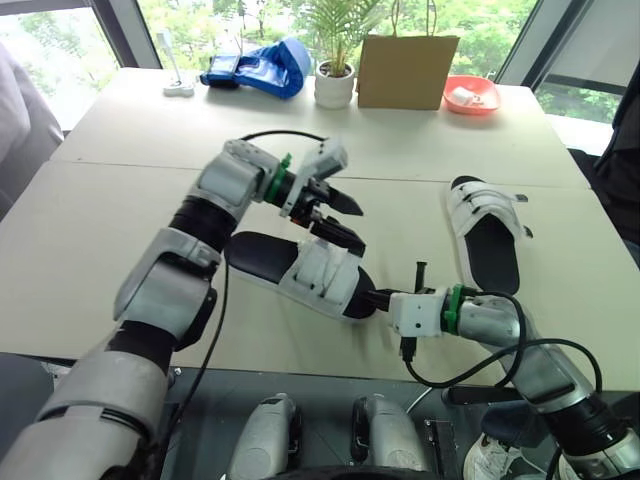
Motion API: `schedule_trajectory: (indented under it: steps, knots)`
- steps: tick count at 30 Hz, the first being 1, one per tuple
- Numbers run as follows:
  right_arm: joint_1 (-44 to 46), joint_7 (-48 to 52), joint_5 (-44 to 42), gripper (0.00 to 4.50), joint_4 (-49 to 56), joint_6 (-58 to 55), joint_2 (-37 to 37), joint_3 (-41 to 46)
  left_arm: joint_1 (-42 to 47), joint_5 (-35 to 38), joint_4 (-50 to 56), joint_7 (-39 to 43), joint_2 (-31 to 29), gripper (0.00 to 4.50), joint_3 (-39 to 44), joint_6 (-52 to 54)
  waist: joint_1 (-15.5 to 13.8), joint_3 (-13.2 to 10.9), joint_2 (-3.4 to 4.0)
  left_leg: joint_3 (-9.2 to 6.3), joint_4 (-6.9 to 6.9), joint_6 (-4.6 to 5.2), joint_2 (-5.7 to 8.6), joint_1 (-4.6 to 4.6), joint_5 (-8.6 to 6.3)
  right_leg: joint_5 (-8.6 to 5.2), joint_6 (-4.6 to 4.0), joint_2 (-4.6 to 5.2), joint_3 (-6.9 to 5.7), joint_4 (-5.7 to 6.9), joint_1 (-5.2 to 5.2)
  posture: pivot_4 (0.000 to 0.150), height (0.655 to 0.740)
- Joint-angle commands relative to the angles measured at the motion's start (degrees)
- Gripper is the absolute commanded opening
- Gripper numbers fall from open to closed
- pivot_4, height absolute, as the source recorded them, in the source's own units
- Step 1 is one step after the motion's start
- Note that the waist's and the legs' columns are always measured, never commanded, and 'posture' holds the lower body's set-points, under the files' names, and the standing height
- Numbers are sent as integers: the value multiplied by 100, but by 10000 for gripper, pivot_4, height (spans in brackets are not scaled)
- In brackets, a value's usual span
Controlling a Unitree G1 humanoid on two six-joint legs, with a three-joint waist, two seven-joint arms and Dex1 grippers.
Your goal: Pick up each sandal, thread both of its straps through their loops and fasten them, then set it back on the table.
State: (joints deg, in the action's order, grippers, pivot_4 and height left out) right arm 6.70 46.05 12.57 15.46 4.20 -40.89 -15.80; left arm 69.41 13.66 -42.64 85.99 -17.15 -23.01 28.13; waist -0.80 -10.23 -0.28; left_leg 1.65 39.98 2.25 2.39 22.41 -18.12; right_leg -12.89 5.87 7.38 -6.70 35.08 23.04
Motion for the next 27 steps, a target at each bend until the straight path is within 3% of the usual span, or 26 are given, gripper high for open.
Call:
schedule_trajectory:
  steps: [1,5,8,14,21,27]
  knots:
    - [-253,211,226,0,-352,-281,-12,-378,-56,-315,-4,-136,103,44880,-63,-11,0,0,0,0,0,1,0,0,0,0,0,0,0,0,0,1500,7209]
    - [-277,204,221,0,-304,-316,-10,-364,-140,-532,-104,-105,155,44880,-106,-22,1,0,-1,0,2,9,0,0,-4,0,0,-1,0,2,1,1500,7209]
    - [-292,202,221,0,-296,-326,-20,-354,-199,-527,-3,234,105,31701,-97,116,1,0,-1,0,3,13,0,3,-6,0,0,-1,1,3,4,1500,7209]
    - [-249,203,233,0,-326,-335,9,-379,-239,-358,270,627,66,934,43,690,2,0,-2,0,4,25,0,3,-13,0,0,0,2,3,4,1500,7209]
    - [-199,209,528,0,-552,-22,-108,-544,122,-41,59,648,28,291,426,1151,8,0,-2,0,5,25,0,3,-13,0,0,-2,5,7,7,1500,7209]
    - [-184,167,1016,0,-868,650,-262,-717,300,-199,-351,451,123,291,580,811,6,13,-12,1,7,17,0,2,-8,0,0,-5,5,7,5,1500,7209]
